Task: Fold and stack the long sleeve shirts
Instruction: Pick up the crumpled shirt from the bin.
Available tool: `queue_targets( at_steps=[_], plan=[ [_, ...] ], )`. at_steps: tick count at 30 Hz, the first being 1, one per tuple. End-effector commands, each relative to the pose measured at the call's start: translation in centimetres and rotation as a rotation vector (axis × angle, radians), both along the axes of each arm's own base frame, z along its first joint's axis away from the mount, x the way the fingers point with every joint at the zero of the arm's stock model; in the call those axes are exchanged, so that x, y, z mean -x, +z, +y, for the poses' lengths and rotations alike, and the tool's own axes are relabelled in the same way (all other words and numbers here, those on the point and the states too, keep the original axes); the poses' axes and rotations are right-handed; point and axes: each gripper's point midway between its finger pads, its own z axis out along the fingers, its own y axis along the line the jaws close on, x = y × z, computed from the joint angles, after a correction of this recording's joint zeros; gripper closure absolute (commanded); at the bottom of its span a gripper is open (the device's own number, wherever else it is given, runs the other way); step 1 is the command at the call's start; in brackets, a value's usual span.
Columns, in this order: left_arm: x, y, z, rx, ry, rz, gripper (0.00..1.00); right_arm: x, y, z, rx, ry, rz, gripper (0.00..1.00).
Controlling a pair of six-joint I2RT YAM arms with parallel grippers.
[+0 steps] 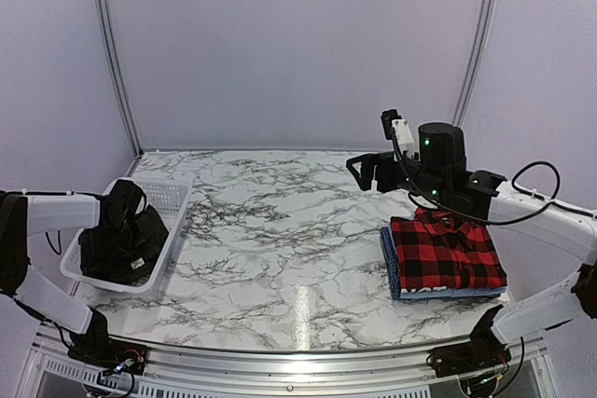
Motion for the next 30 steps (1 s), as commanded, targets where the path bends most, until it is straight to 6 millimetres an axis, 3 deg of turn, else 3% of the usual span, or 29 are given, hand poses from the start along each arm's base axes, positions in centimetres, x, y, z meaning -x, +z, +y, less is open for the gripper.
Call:
queue_targets(
  at_steps=[1, 5, 13, 17, 22, 26, 30],
  plan=[
    [-0.6, 0.3, -0.6, 0.042, -0.016, -0.05, 0.82, 0.4, 2.0, -0.2, -0.047, 0.011, -0.042, 0.01],
    [-1.9, 5.1, -0.3, 0.015, -0.049, -0.178, 1.0, 0.5, 2.3, -0.1, -0.05, 0.018, -0.048, 0.01],
    [-4.7, 19.4, -1.4, 0.005, -0.179, -0.528, 1.0, 0.2, 2.7, 0.2, -0.044, 0.024, -0.054, 0.02],
    [-5.8, 26.6, -4.1, 0.04, -0.316, -0.693, 1.0, 0.0, 3.4, 0.2, -0.042, 0.022, -0.068, 0.01],
    [-6.2, 34.7, -9.9, 0.092, -0.533, -0.878, 1.0, -0.3, 4.3, 0.3, -0.041, 0.019, -0.084, 0.01],
    [-6.1, 37.6, -15.9, 0.162, -0.701, -0.928, 1.0, -0.5, 4.9, 0.4, -0.045, 0.016, -0.092, 0.01],
    [-6.4, 36.0, -21.3, 0.23, -0.802, -0.878, 1.0, -0.4, 5.0, 0.4, -0.04, 0.018, -0.091, 0.02]
  ],
)
